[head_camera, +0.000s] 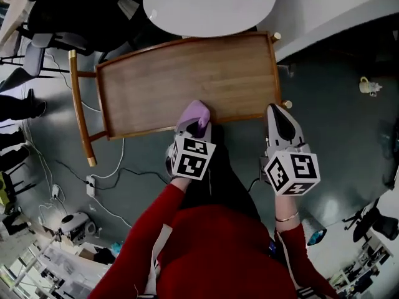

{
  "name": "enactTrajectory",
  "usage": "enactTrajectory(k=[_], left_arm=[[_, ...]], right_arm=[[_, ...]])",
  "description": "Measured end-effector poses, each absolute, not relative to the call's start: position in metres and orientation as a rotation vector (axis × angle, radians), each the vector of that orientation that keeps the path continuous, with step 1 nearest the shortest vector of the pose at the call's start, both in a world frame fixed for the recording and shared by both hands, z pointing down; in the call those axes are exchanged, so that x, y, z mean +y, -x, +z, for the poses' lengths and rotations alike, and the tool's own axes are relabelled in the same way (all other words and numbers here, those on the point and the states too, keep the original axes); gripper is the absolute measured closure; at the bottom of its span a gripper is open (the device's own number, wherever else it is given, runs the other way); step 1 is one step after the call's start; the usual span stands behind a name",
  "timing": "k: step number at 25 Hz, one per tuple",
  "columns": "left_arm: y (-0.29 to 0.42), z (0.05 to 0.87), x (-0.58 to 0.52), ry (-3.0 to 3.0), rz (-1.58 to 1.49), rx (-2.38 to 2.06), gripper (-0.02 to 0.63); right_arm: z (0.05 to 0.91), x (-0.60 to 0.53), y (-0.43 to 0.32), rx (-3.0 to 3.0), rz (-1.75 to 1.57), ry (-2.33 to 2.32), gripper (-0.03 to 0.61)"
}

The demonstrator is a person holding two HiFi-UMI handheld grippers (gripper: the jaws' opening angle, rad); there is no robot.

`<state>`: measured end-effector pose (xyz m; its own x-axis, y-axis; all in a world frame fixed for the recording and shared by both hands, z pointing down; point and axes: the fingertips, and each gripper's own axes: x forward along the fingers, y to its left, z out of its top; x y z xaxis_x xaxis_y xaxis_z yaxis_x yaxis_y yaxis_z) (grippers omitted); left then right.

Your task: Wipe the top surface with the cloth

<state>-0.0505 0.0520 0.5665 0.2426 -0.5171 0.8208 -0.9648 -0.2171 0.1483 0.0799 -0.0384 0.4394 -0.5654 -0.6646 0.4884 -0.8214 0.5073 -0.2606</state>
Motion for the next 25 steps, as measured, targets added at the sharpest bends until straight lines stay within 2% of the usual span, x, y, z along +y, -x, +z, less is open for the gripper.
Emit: enactTrajectory(k=[8,12,22,25], left_arm=[[-0.083,0.556,0.006,-2.037,0.773,-1.009,0.563],[-0.125,0.551,-0.013,-2.101,0.751,-0.908,0.563],[-0.153,0.540,-0.027,-2.145,0.698,-0.805,0.563],[-0.149,0.510,-0.010,-2.182,0.676,-0.605,0.563]], right_arm=[[0.437,-0.022,-0.165,-2.265,0.749,-1.557,0.568],[0.437,-0.011,-0.193,-2.188,0.782,-1.685,0.568],[0.441,-0.009,-0.217,-2.122,0.821,-1.786,0.568],[0.439,-0.014,-0.218,-2.123,0.819,-1.799,0.568]])
